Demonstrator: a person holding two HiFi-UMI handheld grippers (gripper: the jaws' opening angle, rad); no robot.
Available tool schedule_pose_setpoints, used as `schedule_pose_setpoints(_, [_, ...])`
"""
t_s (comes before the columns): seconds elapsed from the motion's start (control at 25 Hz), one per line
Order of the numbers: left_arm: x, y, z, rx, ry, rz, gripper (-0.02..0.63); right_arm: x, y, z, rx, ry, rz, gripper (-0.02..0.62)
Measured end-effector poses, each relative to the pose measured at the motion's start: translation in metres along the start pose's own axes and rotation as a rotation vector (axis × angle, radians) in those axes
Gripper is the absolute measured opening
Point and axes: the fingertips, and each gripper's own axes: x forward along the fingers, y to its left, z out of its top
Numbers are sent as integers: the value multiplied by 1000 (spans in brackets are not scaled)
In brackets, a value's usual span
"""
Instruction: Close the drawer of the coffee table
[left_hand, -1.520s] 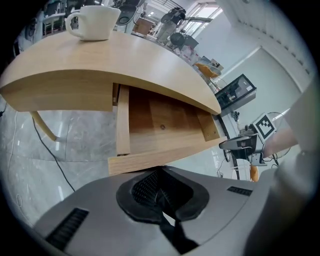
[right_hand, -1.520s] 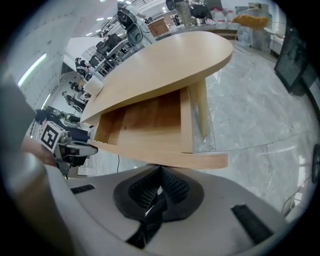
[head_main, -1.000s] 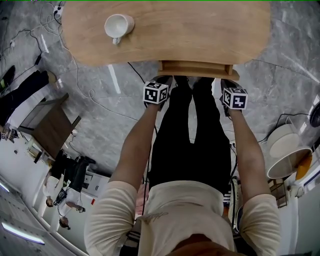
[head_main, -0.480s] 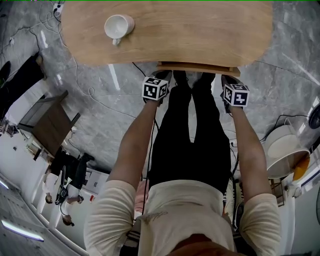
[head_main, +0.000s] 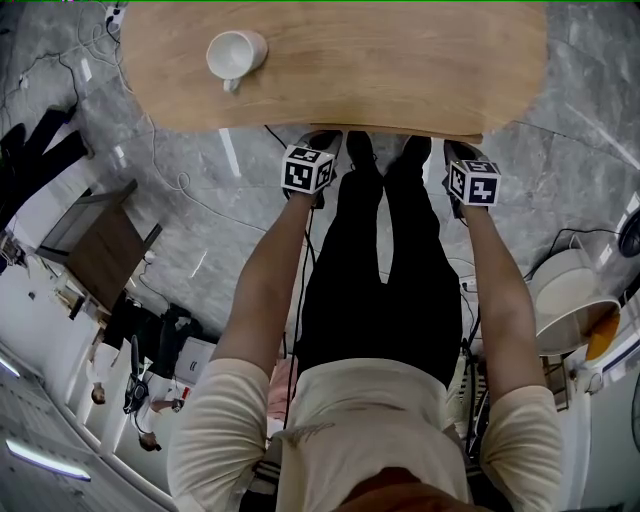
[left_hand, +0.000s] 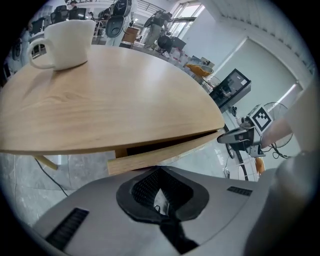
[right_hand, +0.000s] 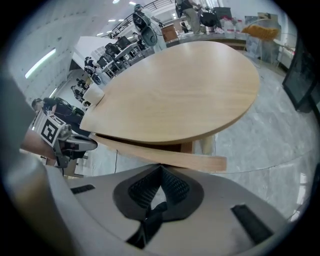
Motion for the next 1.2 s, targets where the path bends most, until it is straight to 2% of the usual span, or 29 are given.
schedule_pose_setpoints(0.44, [4,8,25,-25,-27,1,2,6,-6,24,-13,-15,5,-6])
schedule_pose_setpoints(0.72, [2,-2,29,-71,-20,5,2,-5,-7,25,7,-20,12,-5])
schedule_pose_setpoints(0.96, [-13,-22,35,-92,-6,17,2,-35,-7,19,-43,-8,-17,-5])
schedule_pose_setpoints(1.08, [-35,-33,31,-107,24,24,2,-62,0,10,-75,0,-34,-5])
schedule_pose_setpoints(1.2, [-65,-49,37,-88,14,17,2,-99,11,8,-87,-11,-38,-5])
